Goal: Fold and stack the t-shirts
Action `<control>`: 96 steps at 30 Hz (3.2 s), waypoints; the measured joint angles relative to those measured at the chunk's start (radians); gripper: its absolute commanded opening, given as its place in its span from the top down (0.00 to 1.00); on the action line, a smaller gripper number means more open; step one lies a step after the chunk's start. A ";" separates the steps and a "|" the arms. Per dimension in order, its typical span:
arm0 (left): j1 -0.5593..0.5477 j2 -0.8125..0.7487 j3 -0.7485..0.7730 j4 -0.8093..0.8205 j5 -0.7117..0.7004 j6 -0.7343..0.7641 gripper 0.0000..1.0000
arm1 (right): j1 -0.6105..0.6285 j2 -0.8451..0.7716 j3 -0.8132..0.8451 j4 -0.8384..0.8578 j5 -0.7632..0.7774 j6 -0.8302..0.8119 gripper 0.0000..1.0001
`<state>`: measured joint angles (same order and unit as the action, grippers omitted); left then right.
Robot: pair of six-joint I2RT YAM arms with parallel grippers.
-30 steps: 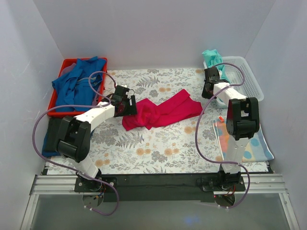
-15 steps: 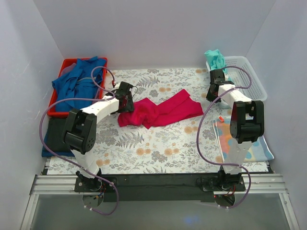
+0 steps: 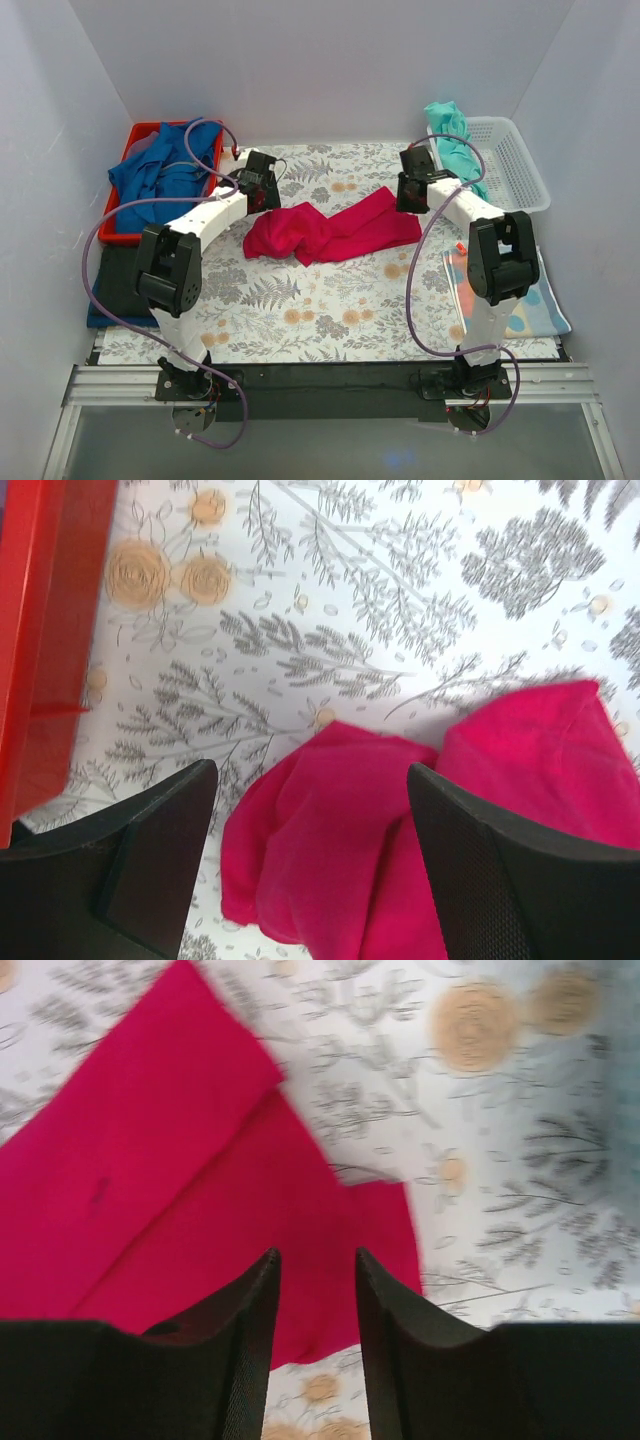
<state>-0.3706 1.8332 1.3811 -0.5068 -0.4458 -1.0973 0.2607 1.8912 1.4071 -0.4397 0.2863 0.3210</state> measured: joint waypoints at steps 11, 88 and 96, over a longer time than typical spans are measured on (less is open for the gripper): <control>0.019 0.020 0.041 0.014 0.001 0.009 0.24 | 0.060 0.152 0.133 0.010 -0.111 -0.011 0.53; -0.220 0.069 0.004 0.109 0.267 0.161 0.31 | 0.022 -0.043 0.517 -0.034 -0.035 -0.002 0.99; -0.217 0.181 0.041 0.029 0.102 0.105 0.98 | 0.017 -0.045 0.472 -0.037 -0.034 -0.002 0.99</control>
<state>-0.5880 2.0144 1.4223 -0.4774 -0.3439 -0.9924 0.2779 1.8458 1.8786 -0.4763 0.2527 0.3191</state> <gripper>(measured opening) 0.180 0.021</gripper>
